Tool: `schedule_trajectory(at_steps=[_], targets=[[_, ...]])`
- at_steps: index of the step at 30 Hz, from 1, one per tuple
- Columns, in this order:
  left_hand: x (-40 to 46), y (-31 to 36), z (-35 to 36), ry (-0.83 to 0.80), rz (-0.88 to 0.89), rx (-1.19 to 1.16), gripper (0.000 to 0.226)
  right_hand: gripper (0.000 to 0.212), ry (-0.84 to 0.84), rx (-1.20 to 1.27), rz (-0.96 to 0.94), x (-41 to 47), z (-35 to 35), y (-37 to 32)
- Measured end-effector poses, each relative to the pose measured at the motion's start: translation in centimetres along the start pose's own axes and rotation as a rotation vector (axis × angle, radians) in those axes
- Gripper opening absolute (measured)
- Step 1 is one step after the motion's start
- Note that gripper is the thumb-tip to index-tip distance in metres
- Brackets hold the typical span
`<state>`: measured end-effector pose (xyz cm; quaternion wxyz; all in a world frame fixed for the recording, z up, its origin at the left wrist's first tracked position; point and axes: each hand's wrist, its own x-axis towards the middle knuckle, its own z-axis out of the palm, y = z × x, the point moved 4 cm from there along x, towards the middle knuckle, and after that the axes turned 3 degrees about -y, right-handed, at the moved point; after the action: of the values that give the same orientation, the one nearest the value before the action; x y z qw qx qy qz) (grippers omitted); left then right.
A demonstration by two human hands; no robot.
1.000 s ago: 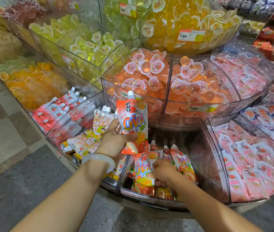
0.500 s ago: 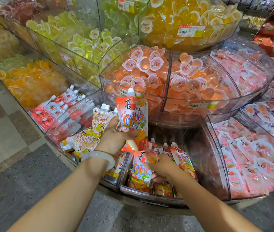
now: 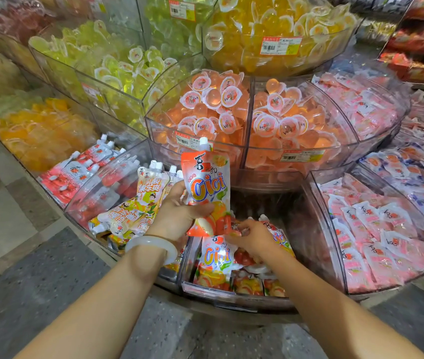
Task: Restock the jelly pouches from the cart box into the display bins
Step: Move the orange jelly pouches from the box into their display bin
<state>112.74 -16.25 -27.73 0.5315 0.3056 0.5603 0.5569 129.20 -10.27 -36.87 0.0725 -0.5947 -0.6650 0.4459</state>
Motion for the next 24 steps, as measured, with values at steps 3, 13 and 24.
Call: schedule_trajectory(at_steps=[3,13,24], targets=[[0.0,-0.1,1.0,-0.073,0.0,0.002,0.04,0.033,0.104,0.328,-0.015,-0.7,-2.8,-1.0],[-0.1,-7.8,5.4,-0.17,-0.232,0.478,0.007,0.021,-0.128,0.599,-0.016,-3.8,-4.8,1.3],[-0.6,-8.8,5.2,-0.066,-0.109,1.123,0.05,0.015,-0.181,0.337,0.214,-3.4,-1.1,4.8]])
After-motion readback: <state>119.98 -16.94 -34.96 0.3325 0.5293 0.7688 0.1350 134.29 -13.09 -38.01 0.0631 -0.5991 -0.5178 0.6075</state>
